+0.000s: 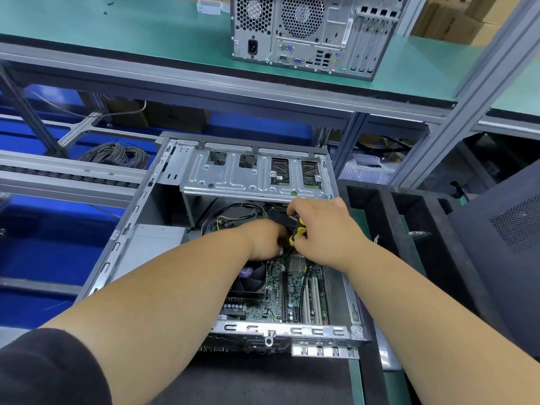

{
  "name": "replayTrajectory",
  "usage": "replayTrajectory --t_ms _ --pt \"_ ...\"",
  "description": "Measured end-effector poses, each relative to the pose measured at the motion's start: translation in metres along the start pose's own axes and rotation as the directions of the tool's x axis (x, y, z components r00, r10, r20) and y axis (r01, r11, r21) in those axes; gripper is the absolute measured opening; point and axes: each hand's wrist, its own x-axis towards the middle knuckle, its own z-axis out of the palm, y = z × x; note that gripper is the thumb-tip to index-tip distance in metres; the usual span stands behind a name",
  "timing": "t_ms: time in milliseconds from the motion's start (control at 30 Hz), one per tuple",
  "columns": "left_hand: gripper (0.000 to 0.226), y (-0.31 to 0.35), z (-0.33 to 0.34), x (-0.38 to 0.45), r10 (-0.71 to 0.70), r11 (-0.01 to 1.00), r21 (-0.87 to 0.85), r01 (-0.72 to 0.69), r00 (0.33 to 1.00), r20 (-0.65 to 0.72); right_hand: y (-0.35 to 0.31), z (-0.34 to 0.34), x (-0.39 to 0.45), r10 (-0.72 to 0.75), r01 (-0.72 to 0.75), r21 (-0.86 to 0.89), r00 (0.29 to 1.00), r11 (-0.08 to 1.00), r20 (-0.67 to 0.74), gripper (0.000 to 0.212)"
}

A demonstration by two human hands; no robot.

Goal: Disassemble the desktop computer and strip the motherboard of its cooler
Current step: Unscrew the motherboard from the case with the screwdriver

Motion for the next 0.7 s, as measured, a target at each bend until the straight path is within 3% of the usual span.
replayTrajectory --t_ms 167,333,433,533,700 --pt "0.012 -0.0010 0.0022 0.0006 -0.012 1.000 0.022 0.013 0.999 -0.036 -0.0024 0.0027 0.0016 0.025 -0.026 -0.078 1.000 0.997 -0.015 0.028" --pt "0.021 -0.0012 0.0022 0.0002 0.021 1.000 0.015 -0.021 0.999 -0.029 0.0002 -0.0003 -0.0006 0.018 -0.018 0.001 1.000 1.000 0.002 0.027" --pt "0.011 -0.0012 0.0018 0.0008 0.023 1.000 0.019 -0.023 1.000 -0.016 -0.0004 0.0004 0.0006 0.008 -0.007 -0.046 1.000 0.999 0.009 0.025" --pt "0.016 -0.0004 0.0005 -0.0008 0.026 1.000 0.007 -0.025 1.000 -0.017 0.0002 0.0042 0.0030 0.010 -0.010 -0.100 1.000 0.995 -0.002 0.022" --pt "0.013 -0.0002 0.0004 -0.0005 0.023 1.000 0.010 -0.023 1.000 -0.013 0.0019 0.0004 0.0003 0.005 -0.005 0.014 1.000 1.000 -0.002 0.023"
